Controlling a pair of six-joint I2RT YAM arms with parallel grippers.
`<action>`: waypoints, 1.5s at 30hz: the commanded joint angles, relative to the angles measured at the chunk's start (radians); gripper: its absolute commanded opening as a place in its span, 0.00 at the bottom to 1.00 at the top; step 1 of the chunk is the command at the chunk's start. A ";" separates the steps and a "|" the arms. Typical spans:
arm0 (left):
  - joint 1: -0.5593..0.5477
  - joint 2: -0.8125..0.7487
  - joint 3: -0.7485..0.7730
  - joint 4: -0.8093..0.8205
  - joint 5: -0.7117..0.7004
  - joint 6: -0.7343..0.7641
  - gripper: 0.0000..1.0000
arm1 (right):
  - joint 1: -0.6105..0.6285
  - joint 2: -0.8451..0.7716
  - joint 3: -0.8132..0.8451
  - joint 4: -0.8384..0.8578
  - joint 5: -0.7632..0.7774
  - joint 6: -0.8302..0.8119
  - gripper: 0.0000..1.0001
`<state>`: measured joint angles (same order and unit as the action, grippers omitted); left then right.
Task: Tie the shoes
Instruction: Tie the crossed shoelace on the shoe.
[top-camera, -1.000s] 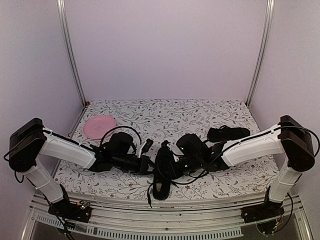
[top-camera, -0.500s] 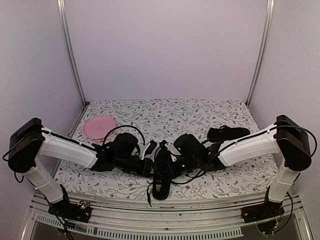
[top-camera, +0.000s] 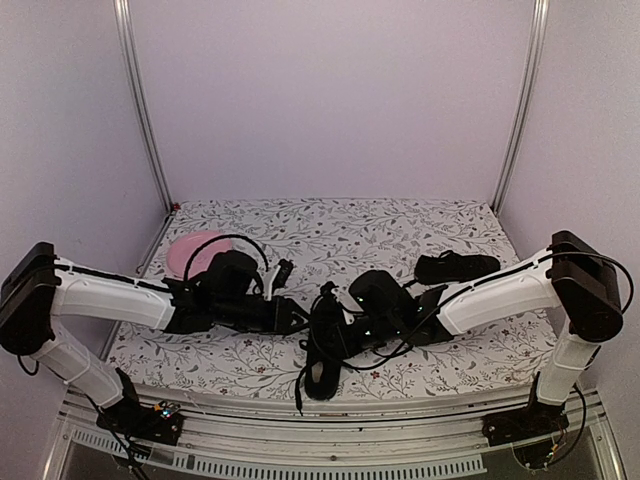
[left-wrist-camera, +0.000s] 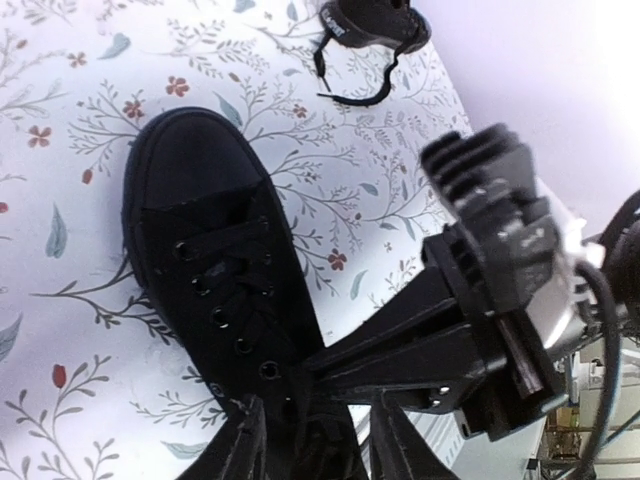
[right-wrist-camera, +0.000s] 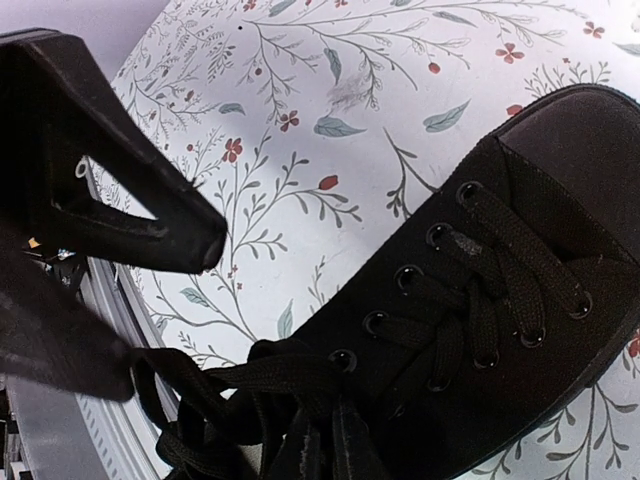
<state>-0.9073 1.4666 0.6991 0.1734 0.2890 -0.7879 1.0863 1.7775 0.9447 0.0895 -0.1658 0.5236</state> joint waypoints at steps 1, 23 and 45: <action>0.036 0.038 -0.028 0.007 -0.016 -0.052 0.34 | 0.005 -0.011 -0.015 0.009 0.019 0.010 0.07; 0.061 0.146 -0.043 0.162 0.121 -0.101 0.29 | 0.006 -0.005 -0.013 0.009 0.017 0.013 0.07; 0.057 0.109 -0.102 0.242 0.133 -0.140 0.29 | 0.006 0.001 -0.012 0.007 0.009 0.014 0.07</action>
<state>-0.8581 1.6051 0.6083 0.3801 0.4183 -0.9215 1.0863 1.7775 0.9447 0.0906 -0.1661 0.5343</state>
